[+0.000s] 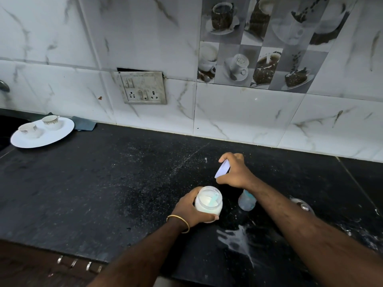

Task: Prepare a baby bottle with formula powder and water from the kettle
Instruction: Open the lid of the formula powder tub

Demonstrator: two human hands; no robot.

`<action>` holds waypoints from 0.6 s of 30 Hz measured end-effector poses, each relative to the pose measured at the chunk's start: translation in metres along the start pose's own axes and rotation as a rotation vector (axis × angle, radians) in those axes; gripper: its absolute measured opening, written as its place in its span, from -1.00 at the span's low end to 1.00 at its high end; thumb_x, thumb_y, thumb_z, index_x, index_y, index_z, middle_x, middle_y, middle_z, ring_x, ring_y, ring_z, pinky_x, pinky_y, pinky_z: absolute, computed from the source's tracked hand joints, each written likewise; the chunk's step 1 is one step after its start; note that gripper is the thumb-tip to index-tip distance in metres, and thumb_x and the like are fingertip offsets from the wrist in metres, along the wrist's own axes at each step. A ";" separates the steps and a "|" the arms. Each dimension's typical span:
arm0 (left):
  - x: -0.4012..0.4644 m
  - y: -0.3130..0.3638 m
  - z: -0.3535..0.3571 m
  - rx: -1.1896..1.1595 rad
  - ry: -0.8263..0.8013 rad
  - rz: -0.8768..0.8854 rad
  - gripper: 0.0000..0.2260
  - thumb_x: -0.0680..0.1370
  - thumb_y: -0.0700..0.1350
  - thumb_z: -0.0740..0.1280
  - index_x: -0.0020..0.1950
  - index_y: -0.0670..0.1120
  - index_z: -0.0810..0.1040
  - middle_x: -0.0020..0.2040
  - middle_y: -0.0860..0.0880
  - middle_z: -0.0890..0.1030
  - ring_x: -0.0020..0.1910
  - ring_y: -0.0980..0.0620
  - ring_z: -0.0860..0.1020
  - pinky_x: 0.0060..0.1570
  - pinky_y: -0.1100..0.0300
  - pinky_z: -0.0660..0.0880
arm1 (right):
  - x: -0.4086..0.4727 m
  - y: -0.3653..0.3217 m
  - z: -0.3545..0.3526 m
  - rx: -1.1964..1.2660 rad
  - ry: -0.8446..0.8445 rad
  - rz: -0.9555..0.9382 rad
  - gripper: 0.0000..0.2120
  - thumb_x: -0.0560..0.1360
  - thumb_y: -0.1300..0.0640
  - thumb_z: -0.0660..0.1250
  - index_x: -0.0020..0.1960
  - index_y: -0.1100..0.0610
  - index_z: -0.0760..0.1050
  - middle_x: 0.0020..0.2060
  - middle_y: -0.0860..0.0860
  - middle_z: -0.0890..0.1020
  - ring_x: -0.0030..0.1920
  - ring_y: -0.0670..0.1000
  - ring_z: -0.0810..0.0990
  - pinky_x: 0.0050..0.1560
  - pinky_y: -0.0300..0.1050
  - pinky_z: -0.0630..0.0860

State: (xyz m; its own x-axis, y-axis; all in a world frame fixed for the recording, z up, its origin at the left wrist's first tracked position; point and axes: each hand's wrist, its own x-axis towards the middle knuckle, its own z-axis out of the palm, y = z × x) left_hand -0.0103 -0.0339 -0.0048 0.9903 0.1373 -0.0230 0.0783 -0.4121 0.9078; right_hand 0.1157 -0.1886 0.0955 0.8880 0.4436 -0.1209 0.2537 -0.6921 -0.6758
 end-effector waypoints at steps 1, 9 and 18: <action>0.000 0.000 -0.001 0.009 -0.008 -0.004 -0.28 0.11 0.14 0.65 0.23 0.25 0.51 0.14 0.26 0.62 0.15 0.33 0.54 0.24 0.16 0.50 | 0.003 0.003 0.006 0.045 0.055 0.033 -0.43 0.31 0.22 0.58 0.23 0.07 0.42 0.22 0.06 0.26 0.11 0.01 0.41 -0.07 -0.29 0.39; -0.002 0.004 -0.006 0.103 -0.026 -0.051 -0.28 0.12 0.19 0.61 0.24 0.29 0.46 0.11 0.29 0.61 0.12 0.34 0.54 0.20 0.16 0.50 | 0.025 0.025 0.049 0.135 0.017 0.285 -0.23 0.28 0.18 0.56 0.46 0.12 0.40 0.41 0.12 0.41 0.37 0.11 0.47 0.37 0.00 0.45; -0.006 0.002 -0.004 0.098 0.001 -0.077 -0.26 0.11 0.22 0.61 0.24 0.30 0.44 0.14 0.29 0.60 0.14 0.31 0.54 0.22 0.10 0.51 | 0.027 0.043 0.058 0.001 -0.130 0.246 -0.13 0.30 0.13 0.64 0.52 0.12 0.34 0.49 0.12 0.38 0.47 0.11 0.38 0.47 0.01 0.34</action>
State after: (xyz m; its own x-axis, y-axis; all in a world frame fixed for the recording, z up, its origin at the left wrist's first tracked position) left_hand -0.0165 -0.0318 -0.0009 0.9808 0.1726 -0.0907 0.1649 -0.4863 0.8581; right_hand 0.1283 -0.1737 0.0207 0.8660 0.3318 -0.3740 0.0360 -0.7874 -0.6154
